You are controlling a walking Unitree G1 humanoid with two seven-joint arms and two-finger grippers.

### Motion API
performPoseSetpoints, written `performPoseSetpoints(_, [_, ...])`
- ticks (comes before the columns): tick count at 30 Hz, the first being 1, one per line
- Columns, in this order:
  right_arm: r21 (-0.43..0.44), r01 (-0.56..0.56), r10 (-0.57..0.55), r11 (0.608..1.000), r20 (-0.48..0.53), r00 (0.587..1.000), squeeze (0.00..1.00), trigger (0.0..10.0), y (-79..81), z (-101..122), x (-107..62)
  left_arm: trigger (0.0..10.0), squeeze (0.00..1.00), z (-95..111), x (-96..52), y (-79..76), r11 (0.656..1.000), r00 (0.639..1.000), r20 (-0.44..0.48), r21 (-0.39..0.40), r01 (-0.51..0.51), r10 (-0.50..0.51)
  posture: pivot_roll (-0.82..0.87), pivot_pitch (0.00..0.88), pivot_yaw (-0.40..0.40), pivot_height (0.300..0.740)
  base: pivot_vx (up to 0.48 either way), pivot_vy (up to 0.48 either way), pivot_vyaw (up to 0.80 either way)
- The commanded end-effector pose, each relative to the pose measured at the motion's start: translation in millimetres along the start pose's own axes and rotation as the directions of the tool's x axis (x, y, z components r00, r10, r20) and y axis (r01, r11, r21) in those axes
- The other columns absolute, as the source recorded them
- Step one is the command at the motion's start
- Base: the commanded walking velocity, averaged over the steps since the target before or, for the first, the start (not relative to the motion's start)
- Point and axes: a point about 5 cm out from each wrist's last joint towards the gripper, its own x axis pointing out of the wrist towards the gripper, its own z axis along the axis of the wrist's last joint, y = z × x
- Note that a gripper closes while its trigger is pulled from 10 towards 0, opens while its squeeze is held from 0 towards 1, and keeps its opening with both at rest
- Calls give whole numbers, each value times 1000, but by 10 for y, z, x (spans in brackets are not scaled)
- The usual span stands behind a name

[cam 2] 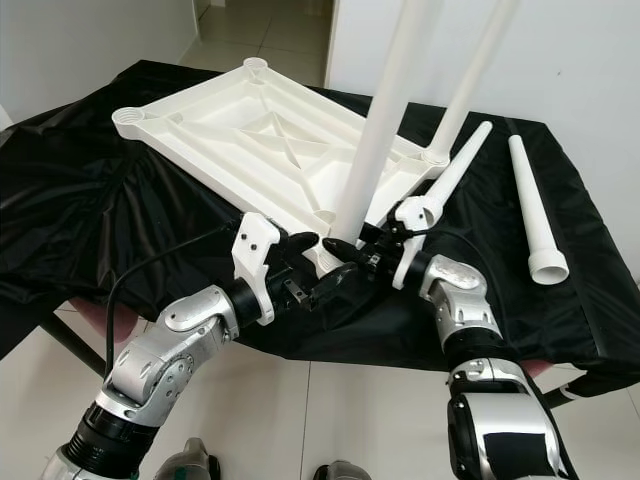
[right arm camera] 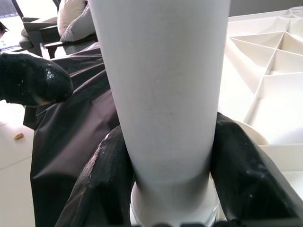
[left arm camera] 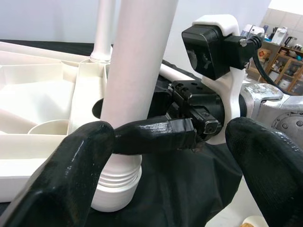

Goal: Building children table

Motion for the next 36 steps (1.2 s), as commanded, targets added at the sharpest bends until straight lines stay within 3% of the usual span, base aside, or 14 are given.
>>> performPoseSetpoints(1, [33, 56, -56, 998, 14, 998, 0, 0, -73, -6, -150, 10000, 0, 3, 16, -41, 999, 999, -4, -6, 48, -48, 61, 32, -34, 740, 0, 0, 0])
performPoseSetpoints(13, [24, 146, -146, 989, -35, 989, 0, 0, -165, -40, -472, 10000, 0, -4, 21, -51, 998, 998, -7, -8, 57, -57, 51, 35, -29, 740, 0, 0, 0])
performPoseSetpoints(21, [38, 216, -216, 976, -14, 976, 0, 0, -107, -104, -414, 10000, 0, -5, 22, -50, 998, 998, -9, -7, 58, -58, 60, 39, -36, 740, 0, 0, 0])
performPoseSetpoints(24, [48, 287, -287, 957, -11, 958, 0, 0, -68, -175, -362, 10000, 0, -5, 18, -49, 998, 998, -9, -8, 55, -55, 60, 39, -36, 740, 0, 0, 0])
performPoseSetpoints(28, [63, 442, -440, 895, -37, 897, 0, 0, -50, -283, -333, 10000, 0, -12, 12, -48, 999, 999, -8, -12, 50, -50, 64, 42, -42, 740, 0, 0, 0])
performPoseSetpoints(29, [63, 442, -440, 895, -37, 897, 0, 0, -50, -283, -333, 10000, 0, -12, 12, -48, 999, 999, -8, -12, 50, -50, 64, 42, -42, 740, 0, 0, 0])
performPoseSetpoints(30, [95, 493, -490, 865, -48, 870, 0, 0, -42, -317, -327, 10000, 0, -16, 11, -49, 999, 999, -8, -14, 50, -50, 64, 42, -42, 740, 0, 0, 0])
performPoseSetpoints(36, [103, 524, -522, 845, -49, 851, 0, 0, -26, -328, -319, 10000, 0, -19, 11, -47, 999, 999, -9, -13, 49, -49, 62, 42, -44, 740, 0, 0, 0])
